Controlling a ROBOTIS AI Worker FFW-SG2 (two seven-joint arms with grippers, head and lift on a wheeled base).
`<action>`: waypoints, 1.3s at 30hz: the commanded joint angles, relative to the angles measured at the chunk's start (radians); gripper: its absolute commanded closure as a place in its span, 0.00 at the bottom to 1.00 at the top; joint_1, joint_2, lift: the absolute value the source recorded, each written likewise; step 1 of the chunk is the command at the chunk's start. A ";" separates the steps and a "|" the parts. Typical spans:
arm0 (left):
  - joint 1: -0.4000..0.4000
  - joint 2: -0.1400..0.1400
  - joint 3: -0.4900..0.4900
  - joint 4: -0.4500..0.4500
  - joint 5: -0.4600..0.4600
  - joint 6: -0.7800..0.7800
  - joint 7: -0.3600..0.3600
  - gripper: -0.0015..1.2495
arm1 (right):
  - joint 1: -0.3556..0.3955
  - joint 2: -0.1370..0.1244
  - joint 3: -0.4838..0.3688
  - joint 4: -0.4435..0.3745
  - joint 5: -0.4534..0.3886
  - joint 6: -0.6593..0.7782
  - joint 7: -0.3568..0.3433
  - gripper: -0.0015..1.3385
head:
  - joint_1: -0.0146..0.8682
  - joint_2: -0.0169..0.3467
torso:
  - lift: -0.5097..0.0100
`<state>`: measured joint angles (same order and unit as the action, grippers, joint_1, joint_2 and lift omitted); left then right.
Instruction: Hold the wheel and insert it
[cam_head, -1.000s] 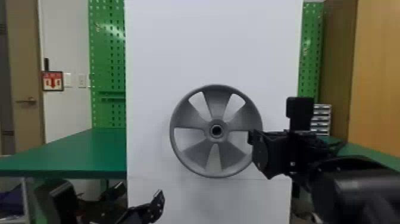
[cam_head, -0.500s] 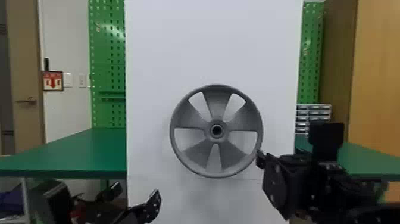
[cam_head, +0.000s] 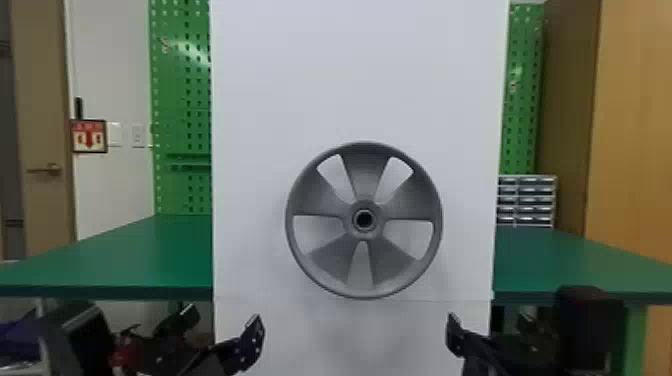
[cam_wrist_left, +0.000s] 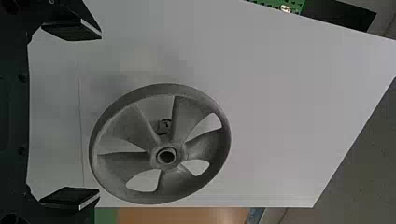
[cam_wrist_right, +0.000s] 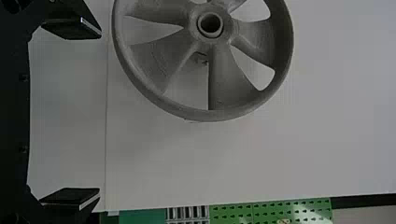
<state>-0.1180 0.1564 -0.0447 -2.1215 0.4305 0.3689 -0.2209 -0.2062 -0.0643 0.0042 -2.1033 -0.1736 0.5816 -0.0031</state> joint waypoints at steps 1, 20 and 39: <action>0.000 0.000 0.000 0.000 -0.002 -0.001 0.000 0.08 | 0.071 -0.003 -0.013 -0.017 0.006 -0.069 0.000 0.08 | 0.13 0.09 | 0.13; 0.000 -0.001 0.003 -0.003 -0.010 -0.001 0.000 0.08 | 0.300 0.031 -0.026 0.002 0.129 -0.269 0.000 0.08 | 0.13 0.09 | 0.13; 0.006 -0.008 0.008 -0.003 -0.018 -0.002 0.000 0.08 | 0.370 0.015 0.010 0.124 0.166 -0.499 0.000 0.09 | 0.13 0.09 | 0.13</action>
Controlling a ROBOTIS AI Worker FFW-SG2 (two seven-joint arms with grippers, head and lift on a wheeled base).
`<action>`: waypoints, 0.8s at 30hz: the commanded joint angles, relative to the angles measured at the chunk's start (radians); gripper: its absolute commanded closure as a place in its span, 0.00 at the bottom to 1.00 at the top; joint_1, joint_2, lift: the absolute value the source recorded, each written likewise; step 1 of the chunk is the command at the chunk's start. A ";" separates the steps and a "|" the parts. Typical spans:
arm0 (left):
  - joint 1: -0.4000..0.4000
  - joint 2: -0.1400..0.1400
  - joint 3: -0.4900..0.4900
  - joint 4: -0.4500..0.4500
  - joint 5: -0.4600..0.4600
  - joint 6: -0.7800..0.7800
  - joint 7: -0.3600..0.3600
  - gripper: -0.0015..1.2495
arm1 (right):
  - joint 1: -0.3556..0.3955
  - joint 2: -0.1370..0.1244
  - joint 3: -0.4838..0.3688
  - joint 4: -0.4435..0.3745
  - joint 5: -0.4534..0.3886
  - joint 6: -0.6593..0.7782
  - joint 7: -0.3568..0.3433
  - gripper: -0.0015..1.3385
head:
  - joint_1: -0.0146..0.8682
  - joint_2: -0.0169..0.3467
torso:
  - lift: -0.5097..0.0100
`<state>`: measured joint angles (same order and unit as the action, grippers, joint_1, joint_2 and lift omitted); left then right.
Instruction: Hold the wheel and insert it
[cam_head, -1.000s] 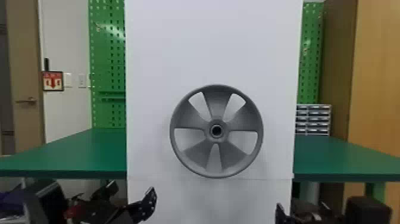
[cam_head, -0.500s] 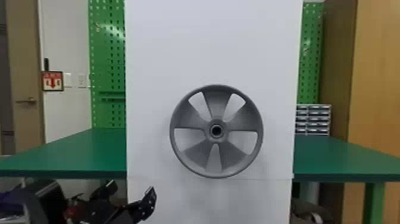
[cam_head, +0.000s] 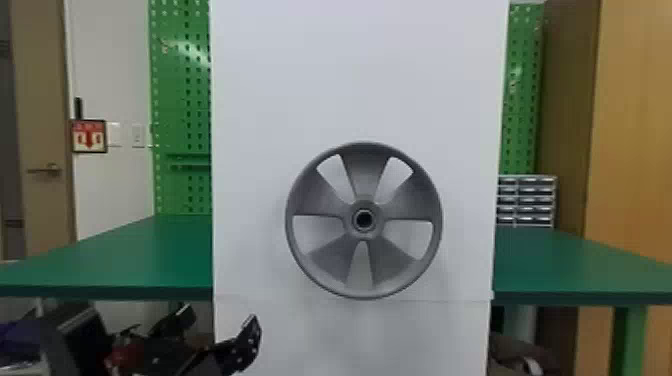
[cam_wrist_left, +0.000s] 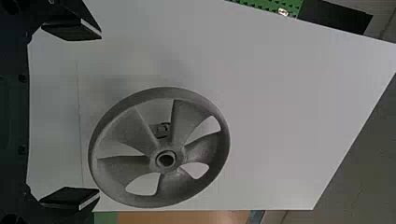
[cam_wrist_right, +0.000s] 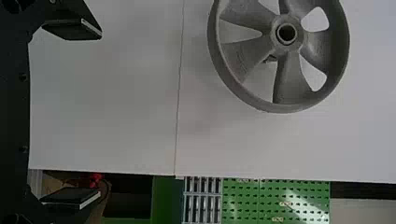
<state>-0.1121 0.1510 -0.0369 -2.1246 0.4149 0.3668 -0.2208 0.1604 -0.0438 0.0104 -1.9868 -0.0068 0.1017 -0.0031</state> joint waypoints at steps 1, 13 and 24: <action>0.000 -0.004 0.000 0.000 -0.002 0.000 0.000 0.08 | 0.002 -0.007 0.003 0.009 -0.004 -0.024 0.000 0.09 | 0.13 0.09 | 0.13; 0.000 -0.007 0.000 0.000 -0.005 -0.003 0.000 0.08 | -0.009 -0.025 0.006 0.016 -0.028 -0.027 0.000 0.09 | 0.13 0.09 | 0.13; -0.001 -0.011 0.000 0.000 -0.010 -0.003 0.000 0.08 | -0.015 -0.025 0.014 0.017 -0.027 -0.030 0.000 0.09 | 0.13 0.09 | 0.13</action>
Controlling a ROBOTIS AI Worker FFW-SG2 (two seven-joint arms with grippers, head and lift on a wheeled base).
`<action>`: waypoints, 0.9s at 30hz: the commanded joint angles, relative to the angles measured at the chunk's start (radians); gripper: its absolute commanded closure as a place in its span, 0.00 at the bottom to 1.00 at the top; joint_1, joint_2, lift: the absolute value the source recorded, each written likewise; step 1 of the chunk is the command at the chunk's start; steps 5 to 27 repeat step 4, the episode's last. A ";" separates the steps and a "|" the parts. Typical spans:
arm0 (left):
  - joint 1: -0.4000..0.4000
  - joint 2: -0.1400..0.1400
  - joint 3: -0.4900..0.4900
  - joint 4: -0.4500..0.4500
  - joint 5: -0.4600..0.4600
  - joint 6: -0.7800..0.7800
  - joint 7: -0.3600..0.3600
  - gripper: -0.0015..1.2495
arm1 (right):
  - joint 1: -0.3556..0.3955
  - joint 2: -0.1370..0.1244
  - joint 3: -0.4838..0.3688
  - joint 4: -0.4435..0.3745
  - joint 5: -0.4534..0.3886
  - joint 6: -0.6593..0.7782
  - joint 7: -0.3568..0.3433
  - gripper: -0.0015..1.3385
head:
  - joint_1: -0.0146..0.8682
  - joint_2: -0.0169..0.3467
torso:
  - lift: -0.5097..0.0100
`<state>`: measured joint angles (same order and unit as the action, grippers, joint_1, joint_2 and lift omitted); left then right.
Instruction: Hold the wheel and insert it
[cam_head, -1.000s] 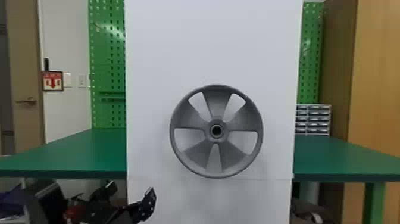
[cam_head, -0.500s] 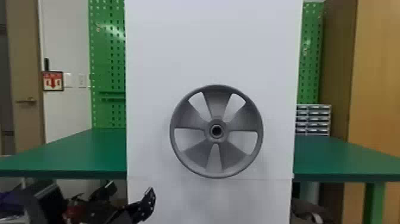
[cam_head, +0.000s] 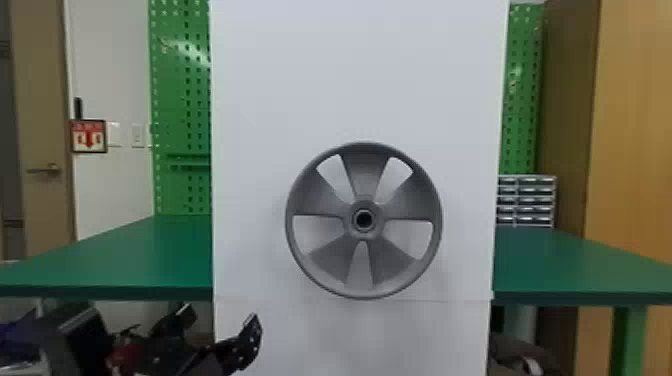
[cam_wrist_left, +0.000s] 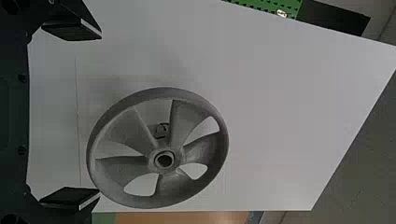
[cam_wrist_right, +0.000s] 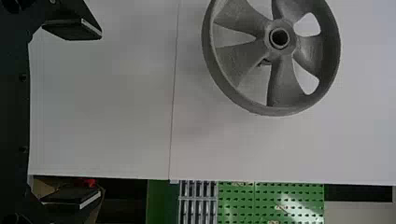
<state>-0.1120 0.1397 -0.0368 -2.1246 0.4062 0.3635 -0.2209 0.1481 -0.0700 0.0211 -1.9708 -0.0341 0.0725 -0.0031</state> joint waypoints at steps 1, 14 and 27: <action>-0.001 0.000 -0.002 0.000 -0.001 0.000 0.000 0.08 | -0.002 -0.001 0.003 0.001 0.000 0.000 0.000 0.09 | 0.13 0.09 | 0.13; -0.001 0.000 -0.003 0.000 -0.001 0.000 0.000 0.08 | -0.004 -0.002 0.003 0.001 0.000 0.000 0.000 0.09 | 0.13 0.09 | 0.13; -0.001 0.000 -0.003 0.000 -0.001 0.000 0.000 0.08 | -0.004 -0.002 0.003 0.001 0.000 0.000 0.000 0.09 | 0.13 0.09 | 0.13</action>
